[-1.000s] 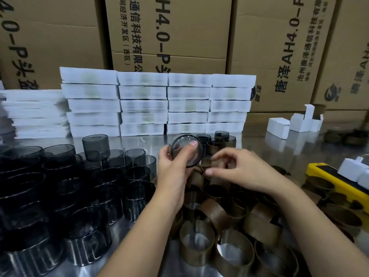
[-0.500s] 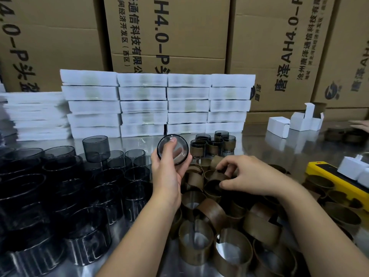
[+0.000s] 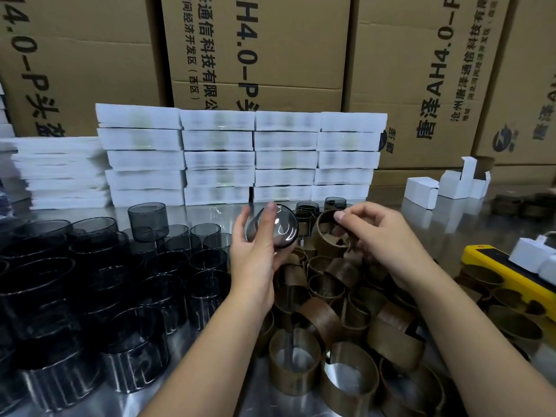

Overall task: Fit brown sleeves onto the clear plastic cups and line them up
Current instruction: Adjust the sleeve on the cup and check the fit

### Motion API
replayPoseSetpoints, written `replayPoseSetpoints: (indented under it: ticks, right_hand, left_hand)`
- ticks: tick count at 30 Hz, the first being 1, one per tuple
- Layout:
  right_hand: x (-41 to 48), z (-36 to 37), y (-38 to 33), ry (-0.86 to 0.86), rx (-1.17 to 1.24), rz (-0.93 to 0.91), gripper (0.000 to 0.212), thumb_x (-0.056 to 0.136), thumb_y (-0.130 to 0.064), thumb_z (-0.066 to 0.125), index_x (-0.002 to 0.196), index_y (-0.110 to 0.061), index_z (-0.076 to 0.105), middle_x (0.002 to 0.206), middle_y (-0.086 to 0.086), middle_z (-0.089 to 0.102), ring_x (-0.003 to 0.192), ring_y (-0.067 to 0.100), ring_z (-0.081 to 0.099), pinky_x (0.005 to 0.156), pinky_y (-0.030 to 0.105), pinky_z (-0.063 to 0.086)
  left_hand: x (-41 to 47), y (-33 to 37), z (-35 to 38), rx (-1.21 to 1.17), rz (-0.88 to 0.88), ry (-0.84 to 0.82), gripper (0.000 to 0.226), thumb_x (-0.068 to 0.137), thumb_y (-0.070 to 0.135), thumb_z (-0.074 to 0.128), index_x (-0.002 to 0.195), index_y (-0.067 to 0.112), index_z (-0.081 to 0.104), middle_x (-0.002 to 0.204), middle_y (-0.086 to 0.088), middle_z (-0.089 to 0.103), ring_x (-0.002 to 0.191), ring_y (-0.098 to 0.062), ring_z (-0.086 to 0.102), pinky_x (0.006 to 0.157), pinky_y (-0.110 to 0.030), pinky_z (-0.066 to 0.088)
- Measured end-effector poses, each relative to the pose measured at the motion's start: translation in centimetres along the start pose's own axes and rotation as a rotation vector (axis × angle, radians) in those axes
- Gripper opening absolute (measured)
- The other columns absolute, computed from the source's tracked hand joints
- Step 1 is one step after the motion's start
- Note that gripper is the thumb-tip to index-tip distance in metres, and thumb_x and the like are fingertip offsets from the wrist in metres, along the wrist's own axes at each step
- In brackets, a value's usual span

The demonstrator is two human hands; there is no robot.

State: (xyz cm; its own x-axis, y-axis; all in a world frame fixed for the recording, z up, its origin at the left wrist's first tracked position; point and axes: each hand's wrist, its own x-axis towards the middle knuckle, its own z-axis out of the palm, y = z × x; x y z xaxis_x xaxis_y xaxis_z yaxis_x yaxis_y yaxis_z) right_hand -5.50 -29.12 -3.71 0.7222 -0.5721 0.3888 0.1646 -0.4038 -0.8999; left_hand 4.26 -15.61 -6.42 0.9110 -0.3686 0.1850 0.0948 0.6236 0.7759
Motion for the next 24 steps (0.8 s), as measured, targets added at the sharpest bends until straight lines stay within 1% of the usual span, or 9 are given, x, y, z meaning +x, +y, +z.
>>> replayPoseSetpoints:
  ticks: [5,8,11,13,15,17,19,22,24]
  right_hand:
    - [-0.3,0.7,-0.5,0.058,0.155,-0.013,0.017,0.09,-0.016,0.061,0.076,-0.009,0.056,0.061,0.009,0.062,0.037,0.015,0.052,0.038,0.023,0.039]
    - [-0.4,1.0,-0.5,0.093,0.163,-0.042,0.02,0.09,-0.014,0.062,0.073,-0.01,0.051,0.066,0.018,0.054,0.039,0.018,0.053,0.041,0.027,0.04]
    - [-0.6,1.2,-0.5,0.103,0.173,-0.125,0.018,0.088,-0.01,0.063,0.074,-0.007,0.053,0.057,0.007,0.057,0.037,0.013,0.053,0.038,0.022,0.043]
    - [-0.8,1.4,-0.5,0.105,0.159,-0.182,0.015,0.086,-0.008,0.065,0.075,-0.008,0.056,0.055,-0.003,0.059,0.039,0.009,0.051,0.038,0.02,0.044]
    - [-1.0,1.6,-0.5,0.12,0.128,-0.234,0.014,0.085,-0.006,0.067,0.075,-0.008,0.058,0.059,-0.002,0.061,0.04,0.008,0.051,0.04,0.017,0.043]
    - [-1.1,1.7,-0.4,0.126,0.111,-0.267,0.014,0.084,-0.006,0.068,0.074,-0.01,0.059,0.06,0.003,0.062,0.039,0.007,0.053,0.04,0.016,0.043]
    - [-1.2,1.7,-0.4,0.12,0.124,-0.28,0.015,0.084,-0.006,0.068,0.074,-0.012,0.059,0.058,0.002,0.064,0.04,0.006,0.056,0.04,0.015,0.043]
    - [-1.0,1.7,-0.2,0.124,0.088,-0.295,0.017,0.082,-0.007,0.07,0.071,-0.016,0.061,0.06,-0.006,0.067,0.045,0.001,0.058,0.045,0.012,0.043]
    - [-0.9,1.7,-0.1,0.128,0.077,-0.302,0.018,0.082,-0.008,0.071,0.071,-0.019,0.061,0.062,-0.009,0.068,0.046,0.0,0.058,0.047,0.013,0.045]
  left_hand:
    - [-0.1,-0.5,0.0,0.068,-0.027,-0.103,0.101,0.044,0.062,0.072,0.133,0.017,0.053,0.12,-0.015,0.064,0.088,-0.018,0.072,0.064,-0.027,0.058]
    - [-0.1,-1.0,-0.1,0.163,0.026,-0.164,0.084,0.044,0.065,0.074,0.119,0.03,0.059,0.115,-0.007,0.065,0.09,-0.019,0.071,0.069,-0.031,0.058]
    - [-0.2,-1.1,0.1,0.227,0.045,-0.198,0.077,0.046,0.067,0.072,0.114,0.035,0.057,0.099,-0.003,0.075,0.093,-0.025,0.071,0.072,-0.034,0.058]
    - [-0.5,-1.0,0.3,0.212,0.013,-0.216,0.079,0.048,0.07,0.066,0.115,0.03,0.056,0.107,-0.009,0.072,0.094,-0.024,0.071,0.071,-0.032,0.059]
    - [-0.7,-0.8,0.5,0.201,-0.019,-0.24,0.074,0.049,0.073,0.062,0.109,0.03,0.056,0.106,-0.007,0.069,0.092,-0.019,0.072,0.071,-0.029,0.059]
    - [-1.0,-0.7,0.5,0.221,-0.054,-0.275,0.082,0.056,0.076,0.066,0.119,0.025,0.053,0.114,-0.006,0.066,0.099,-0.019,0.07,0.08,-0.033,0.059]
    - [-1.1,-0.9,0.5,0.265,-0.08,-0.326,0.097,0.055,0.066,0.072,0.135,0.02,0.043,0.126,-0.006,0.061,0.106,-0.019,0.068,0.091,-0.037,0.056]
    - [-1.2,-1.1,0.4,0.288,-0.071,-0.372,0.102,0.046,0.05,0.08,0.136,0.032,0.036,0.116,0.003,0.064,0.1,-0.01,0.069,0.091,-0.033,0.055]
    - [-1.2,-1.3,0.4,0.287,-0.061,-0.358,0.104,0.043,0.042,0.084,0.136,0.034,0.036,0.116,-0.001,0.065,0.099,-0.012,0.07,0.091,-0.033,0.054]
